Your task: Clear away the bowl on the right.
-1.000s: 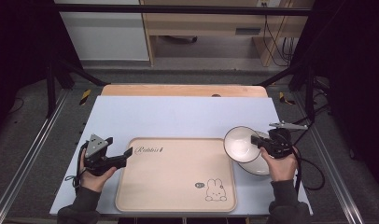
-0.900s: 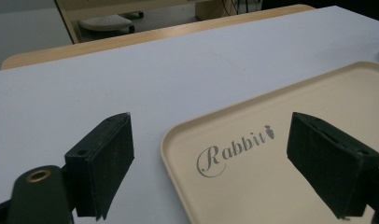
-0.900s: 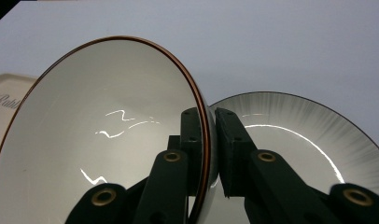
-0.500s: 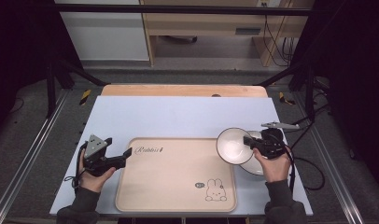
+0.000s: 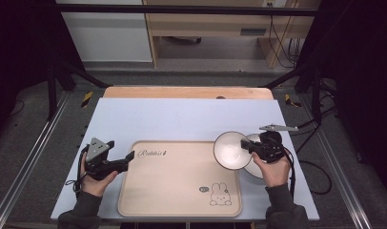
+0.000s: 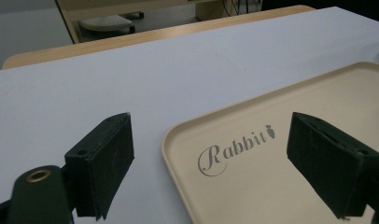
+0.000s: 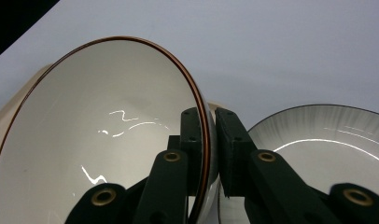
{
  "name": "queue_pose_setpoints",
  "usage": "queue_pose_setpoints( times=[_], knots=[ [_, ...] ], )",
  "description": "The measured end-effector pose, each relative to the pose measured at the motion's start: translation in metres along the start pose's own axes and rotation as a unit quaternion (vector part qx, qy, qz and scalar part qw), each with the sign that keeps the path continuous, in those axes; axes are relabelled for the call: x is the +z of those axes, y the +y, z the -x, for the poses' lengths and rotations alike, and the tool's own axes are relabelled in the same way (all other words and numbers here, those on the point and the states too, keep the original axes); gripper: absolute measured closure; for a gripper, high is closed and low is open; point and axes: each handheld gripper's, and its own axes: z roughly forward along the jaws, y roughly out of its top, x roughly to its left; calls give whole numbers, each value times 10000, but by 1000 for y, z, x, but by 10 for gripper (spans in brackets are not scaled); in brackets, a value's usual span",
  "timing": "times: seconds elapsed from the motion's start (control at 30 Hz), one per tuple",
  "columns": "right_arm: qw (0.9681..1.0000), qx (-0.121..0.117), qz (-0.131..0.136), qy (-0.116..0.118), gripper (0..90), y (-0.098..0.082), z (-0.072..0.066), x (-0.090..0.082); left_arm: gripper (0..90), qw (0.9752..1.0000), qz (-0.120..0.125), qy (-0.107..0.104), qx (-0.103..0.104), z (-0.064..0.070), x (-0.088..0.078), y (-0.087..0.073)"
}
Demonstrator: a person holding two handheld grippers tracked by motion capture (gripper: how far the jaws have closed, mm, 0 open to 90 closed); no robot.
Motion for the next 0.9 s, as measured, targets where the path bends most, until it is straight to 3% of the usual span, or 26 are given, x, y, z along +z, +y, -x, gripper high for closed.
queue_pose_setpoints(
  times=[0.9],
  knots=[
    [9989,-235,-146,370,817,11,-31,25,144,10000,-1,-6,-2,0,0,0]
  ],
)
